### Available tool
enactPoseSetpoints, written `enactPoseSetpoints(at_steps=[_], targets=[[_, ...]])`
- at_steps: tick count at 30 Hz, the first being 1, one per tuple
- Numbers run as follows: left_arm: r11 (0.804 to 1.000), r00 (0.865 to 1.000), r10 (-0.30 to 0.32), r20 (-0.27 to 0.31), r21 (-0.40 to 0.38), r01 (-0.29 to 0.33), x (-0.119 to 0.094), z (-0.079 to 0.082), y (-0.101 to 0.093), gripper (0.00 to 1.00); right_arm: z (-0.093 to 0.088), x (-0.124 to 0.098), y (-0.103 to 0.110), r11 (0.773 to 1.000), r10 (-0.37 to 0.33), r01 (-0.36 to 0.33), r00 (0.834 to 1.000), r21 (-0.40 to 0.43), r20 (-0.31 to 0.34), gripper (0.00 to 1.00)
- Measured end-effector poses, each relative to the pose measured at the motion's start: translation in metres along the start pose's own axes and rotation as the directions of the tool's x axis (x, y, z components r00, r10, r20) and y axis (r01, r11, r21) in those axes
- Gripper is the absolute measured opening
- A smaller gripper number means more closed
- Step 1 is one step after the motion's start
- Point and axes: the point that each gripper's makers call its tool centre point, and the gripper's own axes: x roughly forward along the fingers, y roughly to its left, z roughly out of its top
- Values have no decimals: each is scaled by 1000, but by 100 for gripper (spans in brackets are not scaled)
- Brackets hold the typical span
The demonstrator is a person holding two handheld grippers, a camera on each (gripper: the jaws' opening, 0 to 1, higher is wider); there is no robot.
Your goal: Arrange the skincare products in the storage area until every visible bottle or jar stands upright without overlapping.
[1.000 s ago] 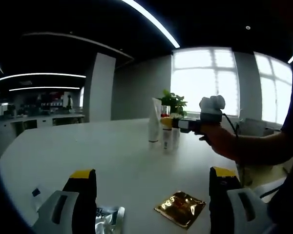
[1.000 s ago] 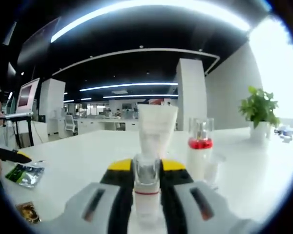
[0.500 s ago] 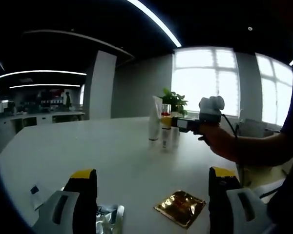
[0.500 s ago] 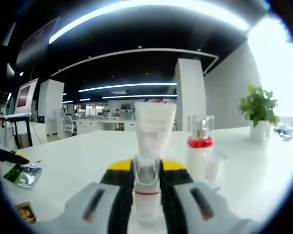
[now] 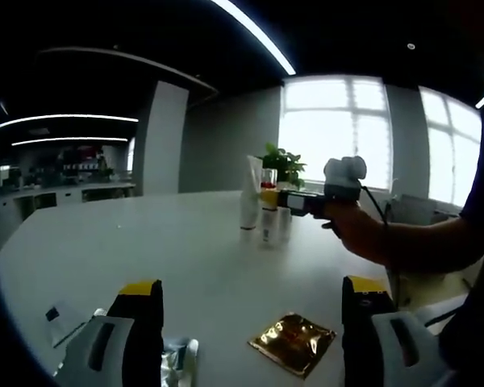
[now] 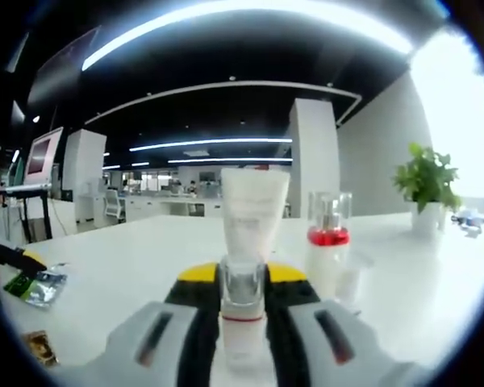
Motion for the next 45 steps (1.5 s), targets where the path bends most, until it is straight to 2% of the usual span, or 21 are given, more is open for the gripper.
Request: enactPoseSetpoints(at_steps=[4, 10, 18, 39, 45], targets=[[1000, 1000, 3, -2, 0, -3, -1, -1, 0, 93, -4, 2, 0, 1000, 7, -8, 1000, -11, -18, 21], [1000, 1000, 6, -3, 0, -6, -4, -1, 1, 92, -12, 2, -2, 1000, -6, 5, 999, -5, -41, 31], [1000, 1000, 7, 4, 0, -7, -6, 2, 2, 92, -12, -3, -2, 1000, -8, 9, 999, 6, -46, 33], [1000, 1000, -1, 19, -5, 1, -10, 5, -6, 93, -17, -40, 8, 1000, -2, 4, 998, 26, -65, 43], [1000, 1000, -4, 19, -10, 4, -11, 4, -6, 93, -21, -50, 18, 999, 26, -24, 997, 27, -77, 54]])
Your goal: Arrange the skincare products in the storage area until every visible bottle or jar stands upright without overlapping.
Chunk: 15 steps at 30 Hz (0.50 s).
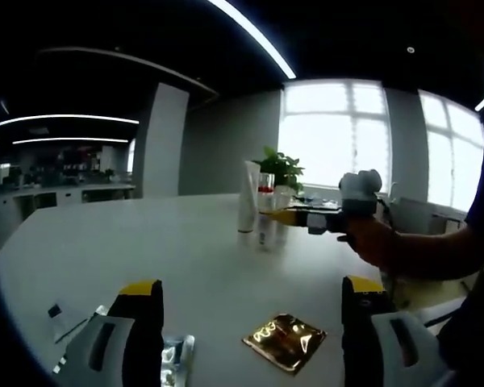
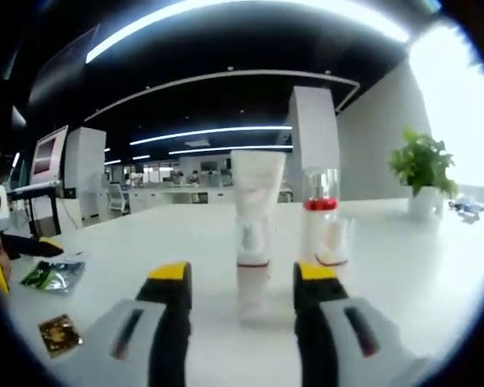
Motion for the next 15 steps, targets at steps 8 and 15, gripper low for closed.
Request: enactPoseSetpoints(at_steps=[8, 15], targets=[[1000, 1000, -2, 1, -4, 2, 0, 0, -1, 94, 2, -14, 4, 1000, 5, -5, 1000, 17, 2, 69], [1000, 1000, -5, -3, -9, 5, 1, -2, -1, 94, 9, -23, 15, 997, 36, -37, 999, 64, 20, 88]])
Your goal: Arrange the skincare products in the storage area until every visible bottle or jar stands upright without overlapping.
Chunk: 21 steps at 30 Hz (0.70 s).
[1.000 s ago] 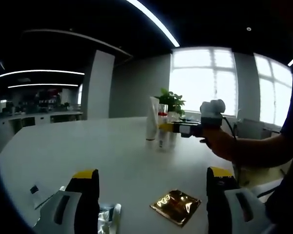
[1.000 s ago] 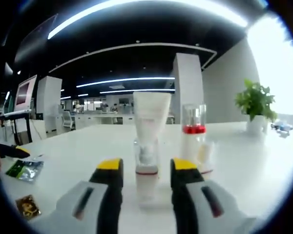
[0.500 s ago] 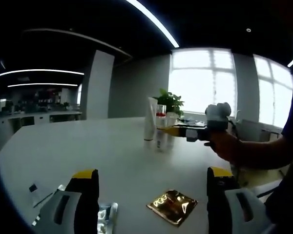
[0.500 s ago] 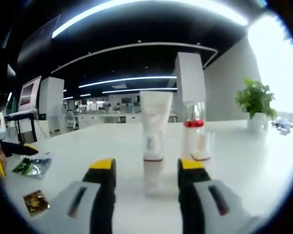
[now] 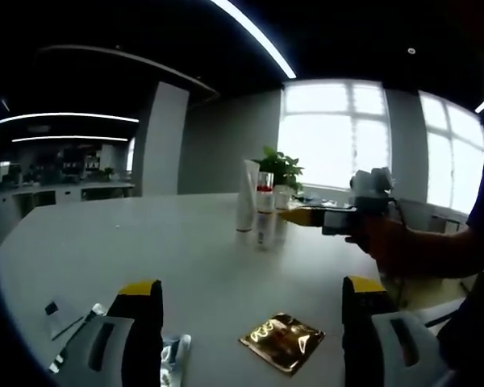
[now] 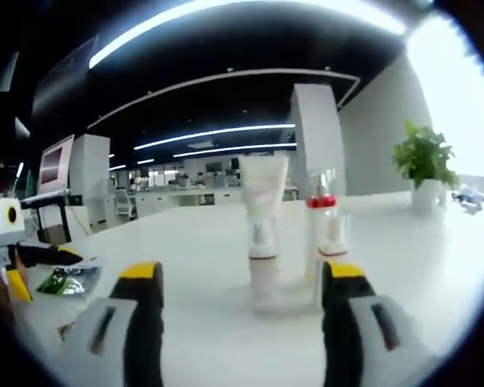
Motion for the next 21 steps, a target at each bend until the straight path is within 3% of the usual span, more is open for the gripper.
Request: enactPoseSetpoints(at_steps=[3, 11, 21], targets=[[1000, 1000, 2, 0, -1, -2, 0, 0, -1, 94, 0, -2, 10, 1000, 30, -30, 999, -1, -13, 100], [1000, 1000, 0, -1, 1, 0, -2, -1, -5, 94, 1, -14, 24, 997, 80, -80, 997, 7, -19, 100], [1000, 1000, 29, 2, 7, -29, -16, 2, 3, 94, 1, -22, 23, 997, 72, -72, 997, 12, -25, 100]])
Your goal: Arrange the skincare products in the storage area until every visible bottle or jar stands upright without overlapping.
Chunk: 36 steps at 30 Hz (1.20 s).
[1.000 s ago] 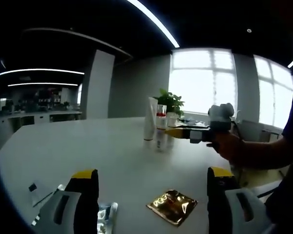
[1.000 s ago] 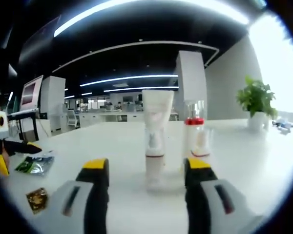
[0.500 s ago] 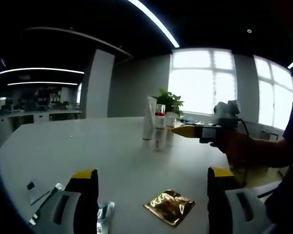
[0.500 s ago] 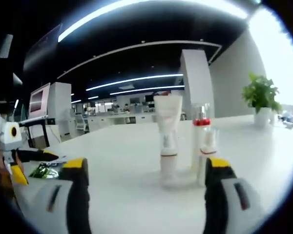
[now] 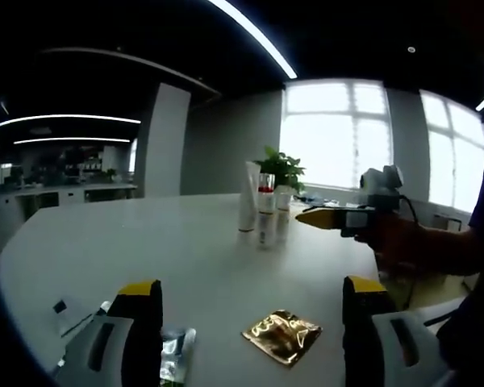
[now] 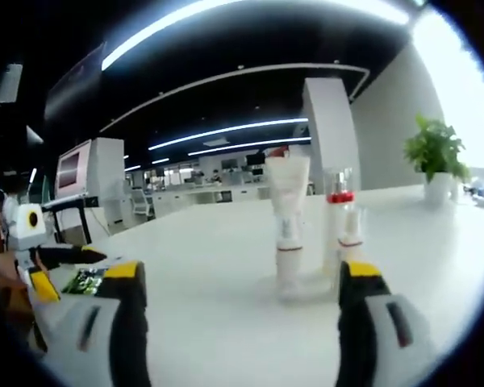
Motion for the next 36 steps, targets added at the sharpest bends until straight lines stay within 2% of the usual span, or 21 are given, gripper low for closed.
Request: enactPoseSetpoints(at_steps=[5, 12, 16, 29, 36], targets=[[1000, 1000, 26, 4, 3, -26, -10, 3, 11, 94, 1, -5, -2, 1000, -8, 8, 1000, 7, 9, 100], [999, 999, 41, 3, 1, -41, -15, 0, 13, 96, 1, -10, -2, 1000, -19, 19, 1000, 17, 10, 100], [999, 999, 46, -6, -2, -46, -19, -4, 15, 98, -1, -12, 0, 1000, -14, 14, 1000, -6, -1, 100], [994, 994, 110, -23, 5, -110, -52, -8, 36, 99, -8, -25, 5, 1000, -15, 15, 1000, 9, -8, 100], [990, 989, 139, -58, 15, -138, -65, -16, 44, 99, -9, -29, 3, 999, -18, 18, 1000, 29, 7, 100]])
